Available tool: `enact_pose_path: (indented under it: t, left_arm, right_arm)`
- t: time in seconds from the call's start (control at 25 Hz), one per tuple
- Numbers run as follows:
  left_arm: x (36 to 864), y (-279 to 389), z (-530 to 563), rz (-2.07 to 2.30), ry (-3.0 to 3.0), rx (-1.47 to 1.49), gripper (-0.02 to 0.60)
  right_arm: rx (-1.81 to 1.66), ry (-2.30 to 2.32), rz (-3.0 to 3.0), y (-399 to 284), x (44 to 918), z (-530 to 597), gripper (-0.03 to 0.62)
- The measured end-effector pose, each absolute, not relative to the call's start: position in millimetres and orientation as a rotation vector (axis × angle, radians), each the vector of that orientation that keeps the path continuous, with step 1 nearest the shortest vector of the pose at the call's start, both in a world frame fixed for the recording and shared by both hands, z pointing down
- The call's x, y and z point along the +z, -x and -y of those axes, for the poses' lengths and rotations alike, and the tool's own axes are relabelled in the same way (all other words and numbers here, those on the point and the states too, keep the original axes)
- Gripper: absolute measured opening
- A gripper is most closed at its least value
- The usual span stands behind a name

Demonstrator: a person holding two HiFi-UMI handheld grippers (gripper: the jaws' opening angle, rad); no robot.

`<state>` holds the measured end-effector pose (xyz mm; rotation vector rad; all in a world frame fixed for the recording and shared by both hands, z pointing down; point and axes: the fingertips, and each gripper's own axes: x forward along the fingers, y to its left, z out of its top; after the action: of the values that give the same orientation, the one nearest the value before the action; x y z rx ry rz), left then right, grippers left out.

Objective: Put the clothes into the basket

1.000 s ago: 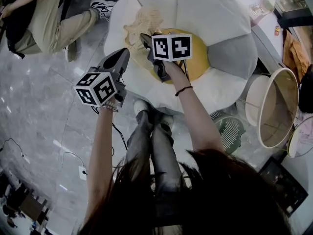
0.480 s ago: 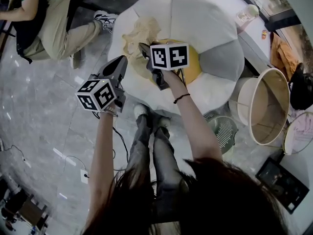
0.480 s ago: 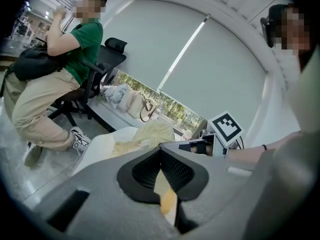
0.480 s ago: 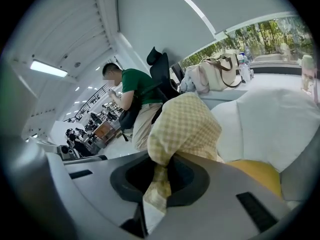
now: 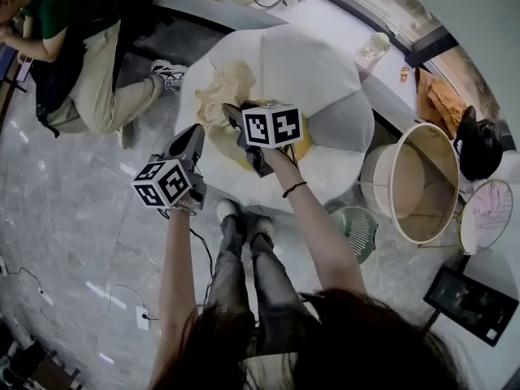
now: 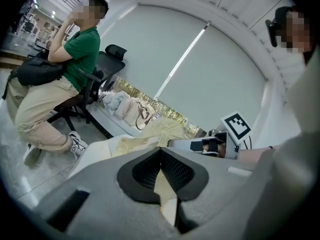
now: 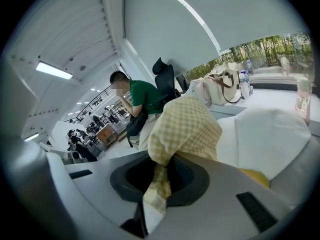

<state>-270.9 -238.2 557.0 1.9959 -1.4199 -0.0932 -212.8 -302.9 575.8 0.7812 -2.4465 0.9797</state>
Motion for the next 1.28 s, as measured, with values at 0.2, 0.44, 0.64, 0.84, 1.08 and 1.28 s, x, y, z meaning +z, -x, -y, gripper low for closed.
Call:
enact_pose_path:
  t: [0.2, 0.44, 0.64, 0.84, 1.08, 1.28]
  left_arm:
    - [528, 259, 234, 1.411, -2.006, -0.108, 0.011]
    - [497, 244, 233, 1.401, -2.024, -0.120, 0.011]
    - [475, 232, 233, 1.396, -2.053, -0.122, 0.011]
    - [452, 213, 235, 1.380, -2.105, -0.114, 0.011]
    - [431, 189, 228, 1.362, -2.158, -0.114, 0.011]
    - [418, 166, 221, 1.344, -2.185, -0.122, 0.011]
  right_arm:
    - [0.956, -0.793, 2.489, 199, 535, 302, 0.051]
    - [0.961, -0.810, 2.513, 180, 502, 301, 0.051]
    - [0.968, -0.814, 2.534, 168, 483, 296, 0.051]
    - [0.965, -0.830, 2.550, 151, 465, 291, 0.051]
    - [0.941, -0.834, 2.552, 128, 452, 286, 0.051]
    - [0.916, -0.854, 2.555, 102, 440, 279, 0.051]
